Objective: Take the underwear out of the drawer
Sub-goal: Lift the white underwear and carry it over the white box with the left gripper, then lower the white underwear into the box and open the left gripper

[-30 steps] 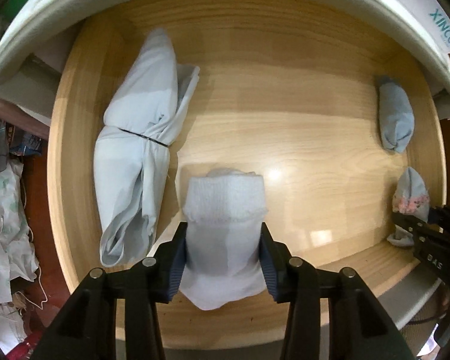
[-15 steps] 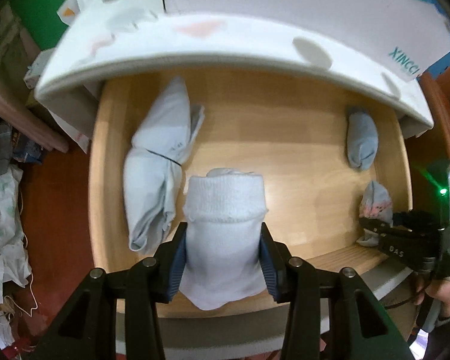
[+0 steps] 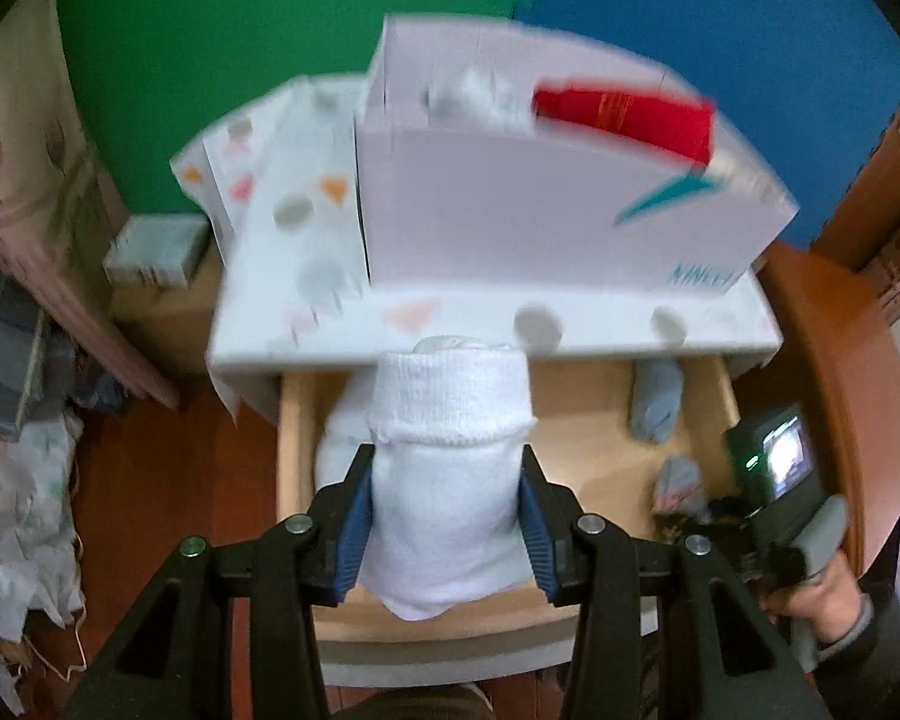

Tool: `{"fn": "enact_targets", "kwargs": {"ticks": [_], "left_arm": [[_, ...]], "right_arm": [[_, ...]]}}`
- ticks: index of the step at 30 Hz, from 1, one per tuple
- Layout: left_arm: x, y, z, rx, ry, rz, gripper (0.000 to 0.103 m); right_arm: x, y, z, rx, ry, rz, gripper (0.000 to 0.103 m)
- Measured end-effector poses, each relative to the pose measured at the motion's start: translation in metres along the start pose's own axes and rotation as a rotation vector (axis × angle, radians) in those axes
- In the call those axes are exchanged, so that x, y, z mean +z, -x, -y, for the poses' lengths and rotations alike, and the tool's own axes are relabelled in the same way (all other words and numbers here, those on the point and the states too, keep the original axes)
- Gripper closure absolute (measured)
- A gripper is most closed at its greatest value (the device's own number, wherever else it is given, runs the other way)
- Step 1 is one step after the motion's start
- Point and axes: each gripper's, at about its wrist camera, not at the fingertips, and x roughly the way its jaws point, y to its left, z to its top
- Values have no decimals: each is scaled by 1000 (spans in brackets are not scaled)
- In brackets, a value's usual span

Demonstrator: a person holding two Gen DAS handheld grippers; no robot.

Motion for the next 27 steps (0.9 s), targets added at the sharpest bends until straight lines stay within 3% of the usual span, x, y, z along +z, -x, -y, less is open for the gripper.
{"fn": "enact_targets", "kwargs": {"ticks": [5, 11, 22, 27], "left_arm": [[31, 49, 4, 12, -10, 128, 59], [73, 72, 18, 46, -25, 232, 58], [144, 51, 36, 78, -24, 268, 58], [163, 20, 44, 95, -32, 215, 58]], "right_arm": [[0, 0, 0, 0, 1, 0, 75], [1, -1, 0, -1, 1, 0, 75], [2, -1, -1, -4, 8, -3, 75], [1, 0, -1, 1, 9, 0, 75]]}}
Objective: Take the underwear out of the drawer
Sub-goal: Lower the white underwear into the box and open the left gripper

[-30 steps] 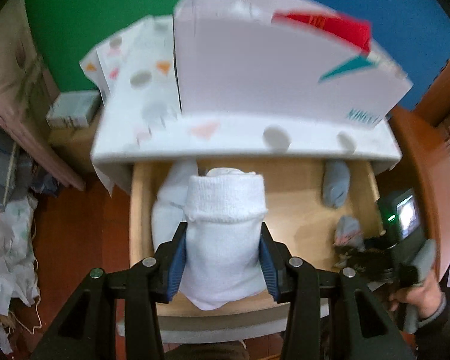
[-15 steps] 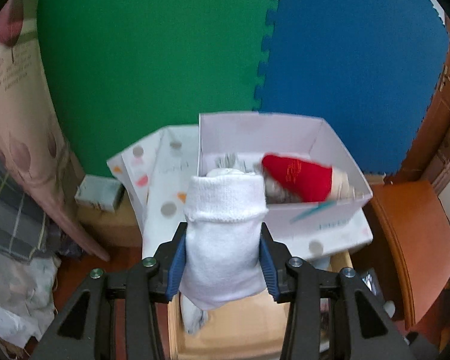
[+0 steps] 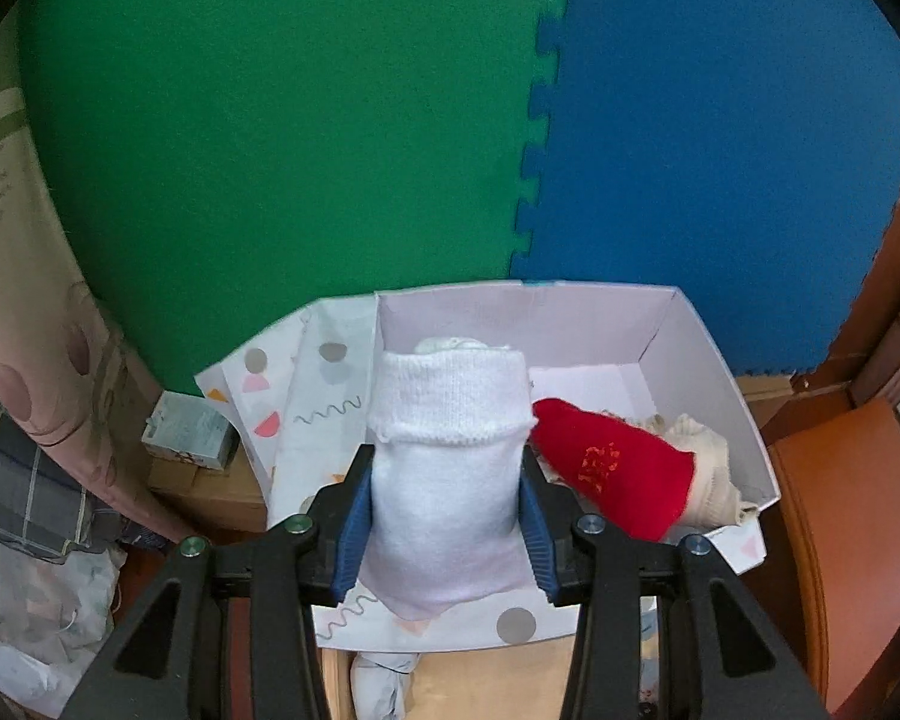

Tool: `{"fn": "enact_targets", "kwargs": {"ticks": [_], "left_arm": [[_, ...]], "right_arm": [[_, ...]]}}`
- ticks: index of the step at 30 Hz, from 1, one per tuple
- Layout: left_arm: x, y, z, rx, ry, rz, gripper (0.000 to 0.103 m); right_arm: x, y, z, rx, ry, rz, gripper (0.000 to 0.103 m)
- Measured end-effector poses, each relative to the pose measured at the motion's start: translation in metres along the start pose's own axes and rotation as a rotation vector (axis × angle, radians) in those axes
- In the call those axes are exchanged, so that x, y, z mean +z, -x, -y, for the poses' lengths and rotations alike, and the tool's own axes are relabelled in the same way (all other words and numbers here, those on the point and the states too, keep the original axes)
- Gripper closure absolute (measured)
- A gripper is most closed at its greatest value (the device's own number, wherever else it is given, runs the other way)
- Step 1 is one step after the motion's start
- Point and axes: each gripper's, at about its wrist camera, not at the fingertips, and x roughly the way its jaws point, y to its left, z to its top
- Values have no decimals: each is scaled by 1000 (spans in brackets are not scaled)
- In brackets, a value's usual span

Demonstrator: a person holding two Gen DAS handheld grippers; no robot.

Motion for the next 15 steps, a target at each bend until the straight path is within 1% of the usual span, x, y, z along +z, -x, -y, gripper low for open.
{"fn": "enact_targets", "kwargs": {"ticks": [7, 13, 15], "left_arm": [[-10, -50, 9, 38, -28, -96, 58], [-17, -68, 9, 62, -36, -122, 57], [-17, -71, 11, 82, -49, -120, 55]], "right_arm": [[0, 0, 0, -1, -3, 0, 75], [0, 0, -1, -2, -2, -1, 75], [0, 0, -1, -3, -2, 0, 75]]}}
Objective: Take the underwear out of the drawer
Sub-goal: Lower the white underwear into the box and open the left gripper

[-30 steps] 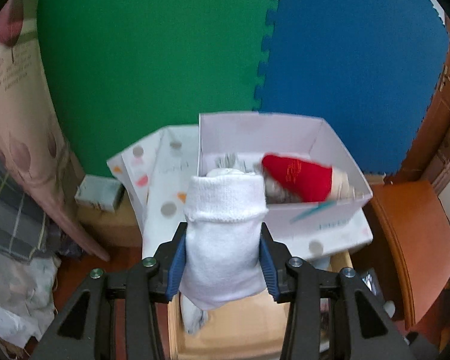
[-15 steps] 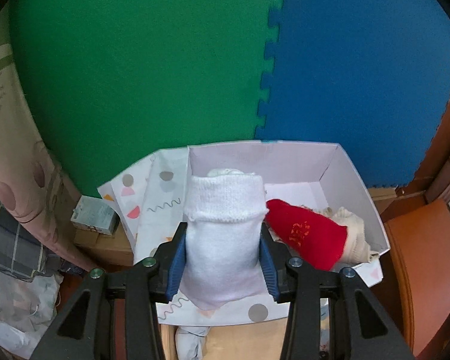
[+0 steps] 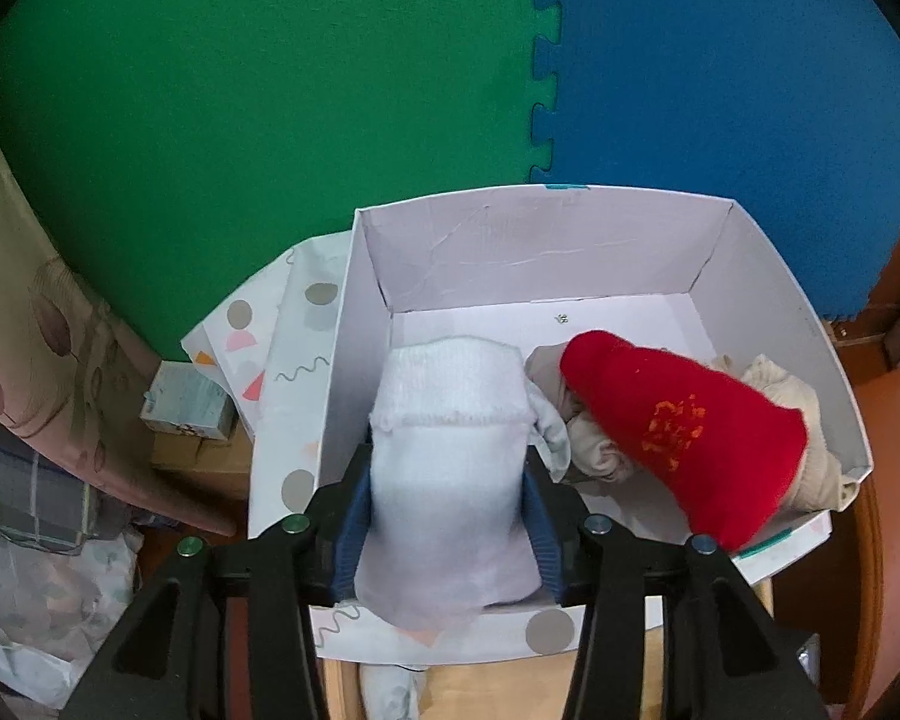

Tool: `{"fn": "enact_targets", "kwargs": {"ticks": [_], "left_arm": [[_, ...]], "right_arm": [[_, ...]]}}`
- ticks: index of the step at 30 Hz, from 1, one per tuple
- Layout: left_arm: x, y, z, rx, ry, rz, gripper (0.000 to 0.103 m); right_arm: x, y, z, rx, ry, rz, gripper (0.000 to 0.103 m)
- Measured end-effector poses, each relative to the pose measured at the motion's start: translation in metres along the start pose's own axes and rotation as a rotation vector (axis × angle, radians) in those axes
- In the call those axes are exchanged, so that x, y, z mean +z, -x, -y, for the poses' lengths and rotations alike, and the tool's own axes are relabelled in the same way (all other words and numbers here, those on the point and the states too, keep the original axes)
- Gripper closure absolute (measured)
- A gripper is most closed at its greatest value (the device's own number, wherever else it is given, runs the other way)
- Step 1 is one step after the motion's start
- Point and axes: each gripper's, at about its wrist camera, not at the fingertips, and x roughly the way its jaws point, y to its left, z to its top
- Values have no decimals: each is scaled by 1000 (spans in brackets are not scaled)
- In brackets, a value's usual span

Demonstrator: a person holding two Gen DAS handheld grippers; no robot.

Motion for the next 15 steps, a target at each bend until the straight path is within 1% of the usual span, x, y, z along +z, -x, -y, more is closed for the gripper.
{"fn": "enact_targets", "kwargs": {"ticks": [4, 9, 15], "left_arm": [[-1, -4, 2, 20, -10, -12, 53], [1, -2, 1, 3, -5, -22, 49], [1, 9, -6, -28, 35, -10, 46]], "right_arm": [[0, 0, 0, -1, 0, -1, 75], [0, 0, -1, -2, -1, -2, 75], [1, 0, -1, -2, 0, -3, 75]]}}
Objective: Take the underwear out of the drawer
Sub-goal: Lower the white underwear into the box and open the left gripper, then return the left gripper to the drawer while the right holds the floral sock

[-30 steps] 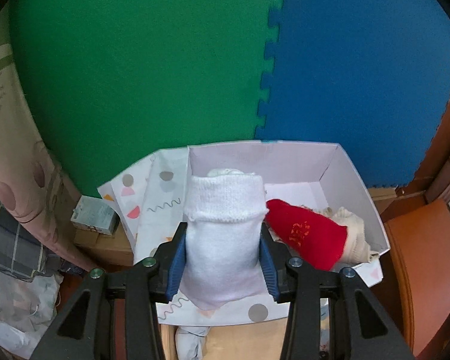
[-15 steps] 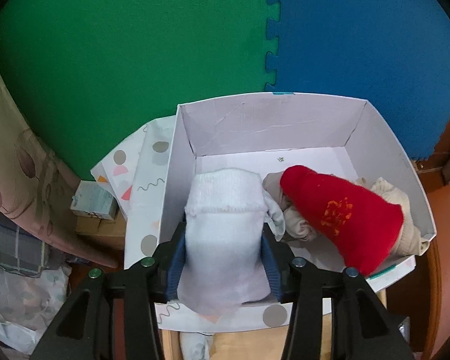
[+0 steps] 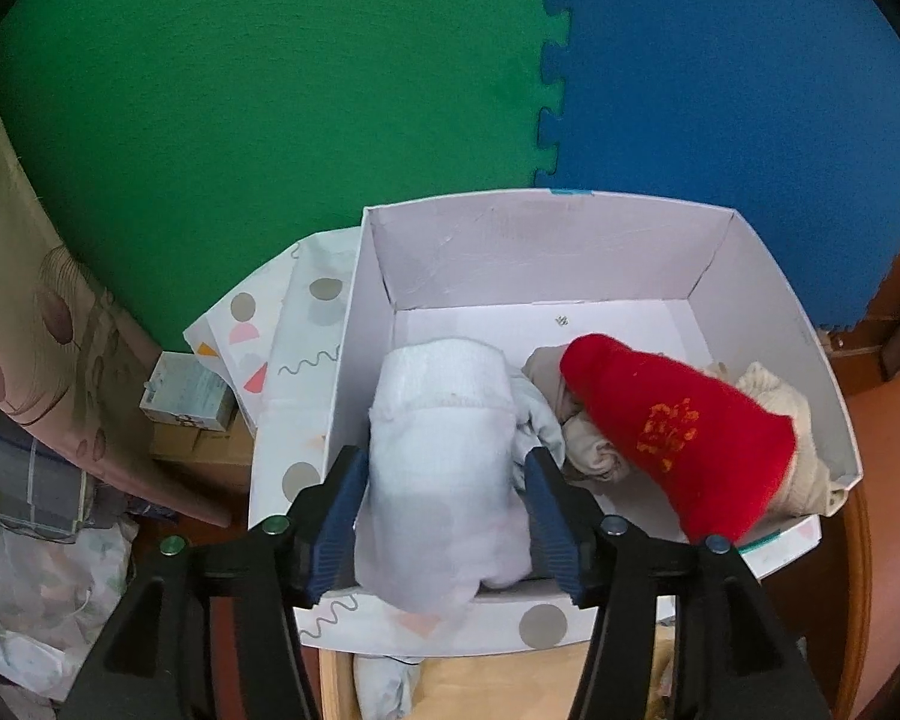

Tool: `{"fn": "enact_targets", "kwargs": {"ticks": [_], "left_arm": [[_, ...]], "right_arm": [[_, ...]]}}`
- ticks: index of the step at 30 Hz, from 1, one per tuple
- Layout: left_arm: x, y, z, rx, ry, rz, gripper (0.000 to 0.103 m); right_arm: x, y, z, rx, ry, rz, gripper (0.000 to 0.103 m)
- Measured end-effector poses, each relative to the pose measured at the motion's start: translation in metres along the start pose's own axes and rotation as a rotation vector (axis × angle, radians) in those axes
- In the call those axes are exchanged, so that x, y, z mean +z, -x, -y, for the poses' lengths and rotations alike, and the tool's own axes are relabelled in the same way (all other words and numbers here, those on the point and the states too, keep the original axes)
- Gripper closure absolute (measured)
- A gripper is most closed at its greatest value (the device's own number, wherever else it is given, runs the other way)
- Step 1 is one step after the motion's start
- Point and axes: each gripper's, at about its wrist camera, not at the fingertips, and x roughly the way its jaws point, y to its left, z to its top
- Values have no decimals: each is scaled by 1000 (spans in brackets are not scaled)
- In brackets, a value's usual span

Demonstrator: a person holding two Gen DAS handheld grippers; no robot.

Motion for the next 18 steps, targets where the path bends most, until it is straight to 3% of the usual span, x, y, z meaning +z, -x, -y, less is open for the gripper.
{"fn": "enact_targets", "kwargs": {"ticks": [18], "left_arm": [[-38, 56, -6, -34, -50, 73, 46]], "right_arm": [[6, 0, -8, -15, 0, -9, 75]]}}
